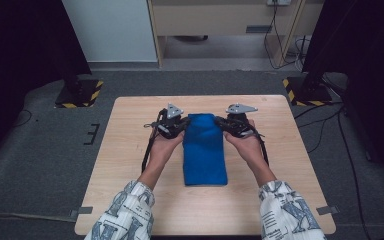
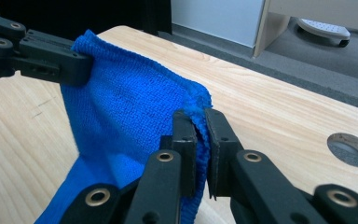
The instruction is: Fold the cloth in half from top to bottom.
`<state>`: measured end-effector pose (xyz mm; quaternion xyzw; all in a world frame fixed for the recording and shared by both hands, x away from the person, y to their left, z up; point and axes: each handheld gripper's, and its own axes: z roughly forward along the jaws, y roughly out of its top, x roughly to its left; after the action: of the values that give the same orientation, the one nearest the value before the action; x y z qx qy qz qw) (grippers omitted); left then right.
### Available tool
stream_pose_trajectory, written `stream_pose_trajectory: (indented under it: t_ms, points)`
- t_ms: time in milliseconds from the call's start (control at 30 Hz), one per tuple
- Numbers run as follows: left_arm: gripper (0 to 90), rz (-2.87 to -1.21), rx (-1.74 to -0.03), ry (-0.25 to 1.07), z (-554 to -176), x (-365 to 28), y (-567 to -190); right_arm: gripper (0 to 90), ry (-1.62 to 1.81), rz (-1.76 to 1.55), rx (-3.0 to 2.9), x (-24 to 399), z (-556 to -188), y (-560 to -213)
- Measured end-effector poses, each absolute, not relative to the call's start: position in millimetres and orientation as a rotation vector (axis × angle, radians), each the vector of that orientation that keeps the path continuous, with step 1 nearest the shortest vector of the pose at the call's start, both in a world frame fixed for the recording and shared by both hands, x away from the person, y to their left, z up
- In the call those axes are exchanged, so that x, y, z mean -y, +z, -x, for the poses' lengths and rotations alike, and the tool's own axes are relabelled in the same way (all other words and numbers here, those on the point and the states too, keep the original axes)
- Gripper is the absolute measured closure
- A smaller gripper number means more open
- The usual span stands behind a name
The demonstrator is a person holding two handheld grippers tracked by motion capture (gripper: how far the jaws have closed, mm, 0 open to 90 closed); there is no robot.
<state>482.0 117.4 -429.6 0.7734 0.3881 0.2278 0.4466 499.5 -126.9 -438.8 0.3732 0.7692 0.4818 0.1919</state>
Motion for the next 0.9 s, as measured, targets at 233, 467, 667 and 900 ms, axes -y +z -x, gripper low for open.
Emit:
stream_pose_trajectory:
  t_ms: [233,467,667,900]
  points:
    - [85.6,-1.922,-0.951,0.541,-471,-119,-436,83.8,1.358,-1.043,-2.175,129,-493,-448]
    - [85.6,-1.919,-0.952,0.539,-455,-121,-435,83.6,1.372,-1.031,-2.185,129,-480,-449]
    - [85.5,-1.898,-0.97,0.512,-446,-124,-439,83.7,1.366,-1.002,-2.209,129,-469,-451]
    - [85.5,-1.887,-0.983,0.481,-435,-130,-449,84.0,1.392,-0.981,-2.235,129,-456,-453]
